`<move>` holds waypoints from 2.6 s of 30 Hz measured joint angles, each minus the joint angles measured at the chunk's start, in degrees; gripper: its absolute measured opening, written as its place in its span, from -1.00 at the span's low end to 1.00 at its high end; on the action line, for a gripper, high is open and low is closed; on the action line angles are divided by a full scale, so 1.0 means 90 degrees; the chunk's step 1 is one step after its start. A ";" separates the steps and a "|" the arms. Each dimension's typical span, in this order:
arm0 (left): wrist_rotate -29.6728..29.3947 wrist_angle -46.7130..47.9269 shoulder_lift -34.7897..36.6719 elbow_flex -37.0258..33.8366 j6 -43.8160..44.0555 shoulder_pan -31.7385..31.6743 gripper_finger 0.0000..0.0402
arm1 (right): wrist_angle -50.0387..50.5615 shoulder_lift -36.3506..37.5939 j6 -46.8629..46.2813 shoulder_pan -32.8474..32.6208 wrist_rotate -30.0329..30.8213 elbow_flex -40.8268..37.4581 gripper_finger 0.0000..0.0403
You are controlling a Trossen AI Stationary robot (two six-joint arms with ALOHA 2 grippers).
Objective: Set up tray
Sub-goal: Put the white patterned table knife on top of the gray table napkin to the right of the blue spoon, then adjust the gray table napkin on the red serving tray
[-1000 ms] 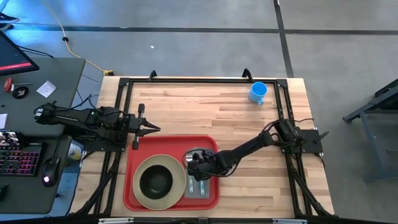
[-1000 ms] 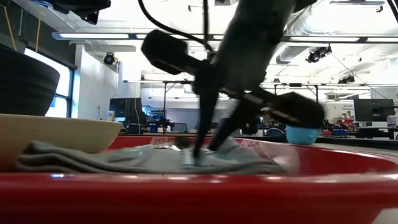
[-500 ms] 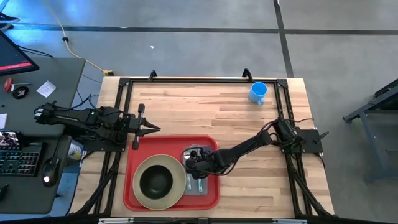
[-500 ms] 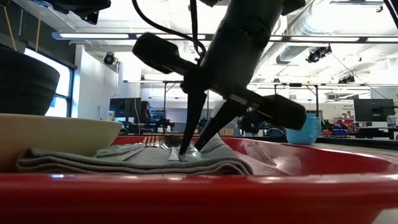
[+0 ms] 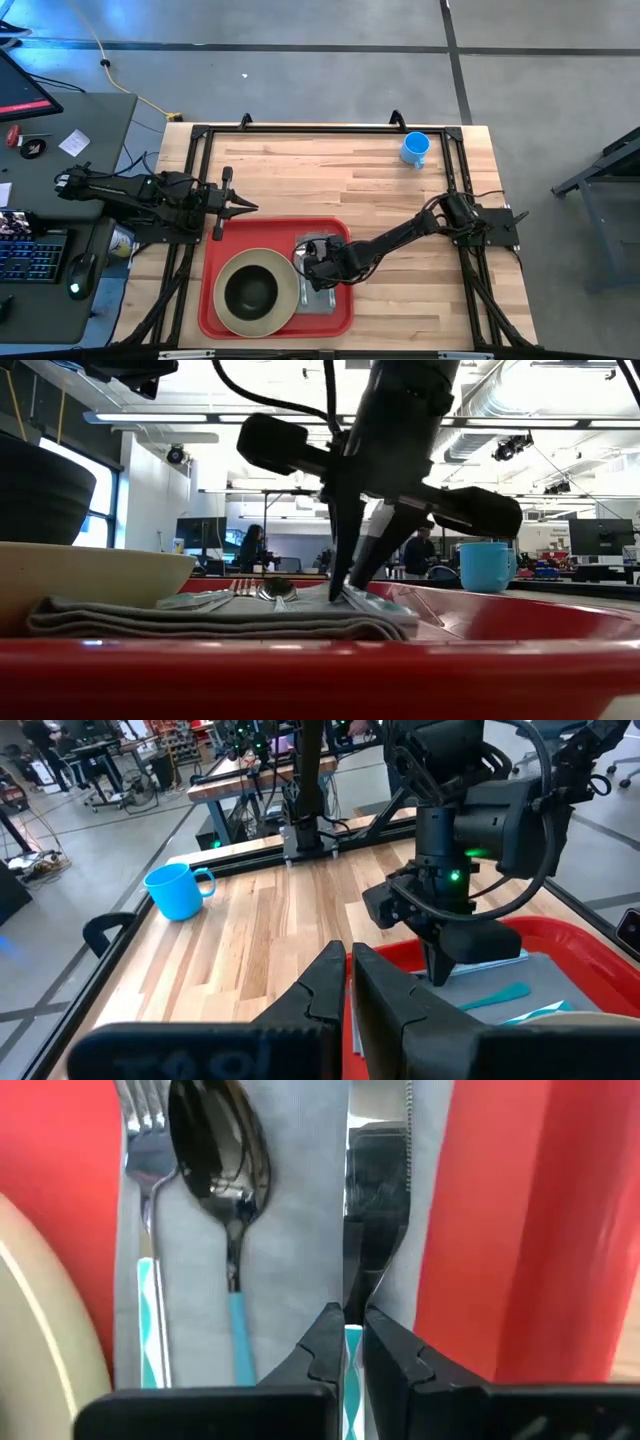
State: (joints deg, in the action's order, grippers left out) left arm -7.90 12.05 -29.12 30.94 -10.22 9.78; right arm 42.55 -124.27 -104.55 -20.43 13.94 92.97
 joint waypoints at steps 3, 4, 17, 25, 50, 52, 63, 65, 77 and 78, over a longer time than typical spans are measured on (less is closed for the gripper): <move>-0.0001 -0.0010 0.0001 -0.0002 -0.0001 0.0000 -0.72 | -0.0269 0.0007 0.0013 0.0002 0.0060 -0.0165 -0.90; -0.0001 -0.0012 0.0002 -0.0002 0.0000 0.0000 -0.72 | -0.0381 0.0008 0.0014 0.0016 0.0056 -0.0240 -0.89; -0.0002 -0.0022 0.0002 -0.0002 0.0000 0.0000 -0.72 | -0.1104 0.0029 0.0017 0.0021 -0.0043 -0.0464 -0.89; 0.0000 -0.0017 0.0001 -0.0002 -0.0001 0.0000 -0.72 | -0.1168 0.0022 0.0024 0.0019 -0.0038 -0.0306 -0.91; -0.0001 -0.0016 0.0000 -0.0002 0.0000 -0.0002 -0.72 | -0.1215 0.0020 0.0112 0.0019 -0.0116 -0.0430 -0.40; 0.0000 -0.0015 0.0002 -0.0002 -0.0002 -0.0002 -0.72 | -0.1201 0.0058 0.0119 0.0019 -0.0216 -0.0430 -0.32; -0.0001 -0.0015 0.0000 -0.0002 0.0000 -0.0001 -0.72 | -0.0996 0.0836 0.0915 -0.0092 0.0174 -0.0430 -0.11; 0.0000 -0.0017 0.0000 -0.0002 0.0000 0.0000 -0.72 | -0.0808 0.0922 0.1216 -0.0149 0.0129 -0.0426 -0.12; -0.0002 0.0034 0.0000 -0.0002 0.0024 -0.0001 -0.72 | 0.0348 0.0935 0.4296 -0.0220 0.0131 -0.0425 -0.34; -0.0002 0.0073 -0.0001 -0.0002 0.0056 -0.0002 -0.72 | 0.0346 0.0935 0.4654 -0.0188 0.0143 -0.0425 -0.35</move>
State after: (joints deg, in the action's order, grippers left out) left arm -7.92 12.71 -29.13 30.92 -9.71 9.76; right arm 45.66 -115.85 -62.67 -22.12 15.23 89.14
